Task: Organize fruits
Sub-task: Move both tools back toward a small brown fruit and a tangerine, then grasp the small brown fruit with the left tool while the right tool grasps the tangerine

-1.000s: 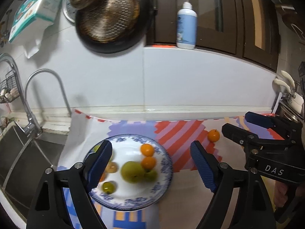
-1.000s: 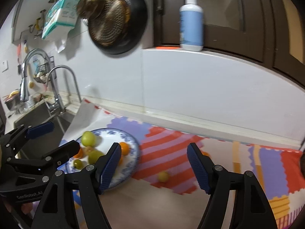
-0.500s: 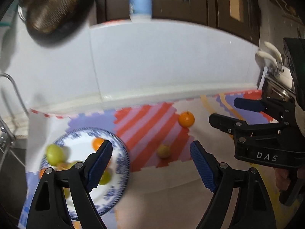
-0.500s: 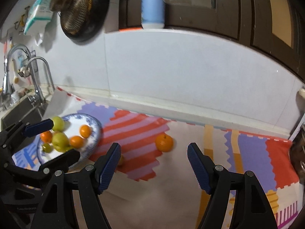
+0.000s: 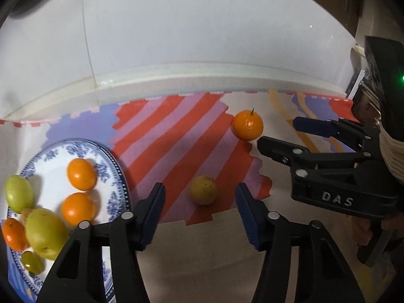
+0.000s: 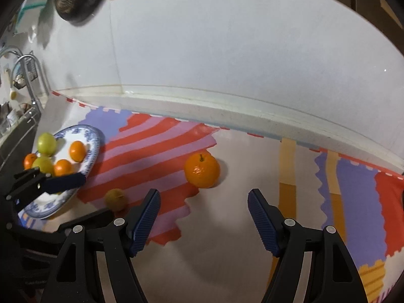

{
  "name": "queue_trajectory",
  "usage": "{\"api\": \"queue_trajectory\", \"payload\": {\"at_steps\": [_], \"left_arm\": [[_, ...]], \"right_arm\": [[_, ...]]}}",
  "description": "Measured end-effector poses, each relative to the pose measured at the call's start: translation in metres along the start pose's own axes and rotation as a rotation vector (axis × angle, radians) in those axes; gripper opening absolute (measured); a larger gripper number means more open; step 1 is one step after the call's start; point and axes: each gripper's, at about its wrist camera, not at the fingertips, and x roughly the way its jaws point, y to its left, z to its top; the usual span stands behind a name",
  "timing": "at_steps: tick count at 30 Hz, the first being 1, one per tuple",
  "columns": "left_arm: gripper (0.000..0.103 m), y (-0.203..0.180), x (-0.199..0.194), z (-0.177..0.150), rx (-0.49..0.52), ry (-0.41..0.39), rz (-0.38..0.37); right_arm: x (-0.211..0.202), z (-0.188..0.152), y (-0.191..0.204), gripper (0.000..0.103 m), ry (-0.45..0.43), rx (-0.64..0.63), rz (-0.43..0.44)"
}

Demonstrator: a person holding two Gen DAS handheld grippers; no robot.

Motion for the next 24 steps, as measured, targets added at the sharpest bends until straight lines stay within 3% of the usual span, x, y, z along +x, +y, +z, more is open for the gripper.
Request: {"api": "queue_trajectory", "payload": {"at_steps": [7,11,20,24], "left_arm": [[0.039,-0.002,0.018,0.002,0.011,0.040,-0.012],[0.026,-0.002,0.020,0.005,0.020,0.041,-0.020],[0.026,0.004,0.015,0.011,0.016,0.014,-0.022],[0.026,0.005,0.009,0.013,0.024,-0.005,-0.016]], "right_arm": [[0.029,0.002,-0.002,0.061,0.052,0.019,0.034],[0.038,0.007,0.000,0.056,0.059,0.022,0.037],[0.050,0.010,0.004,0.042,0.077,0.011,0.027],[0.049,0.011,0.004,0.041,0.076,0.014,0.026]]}}
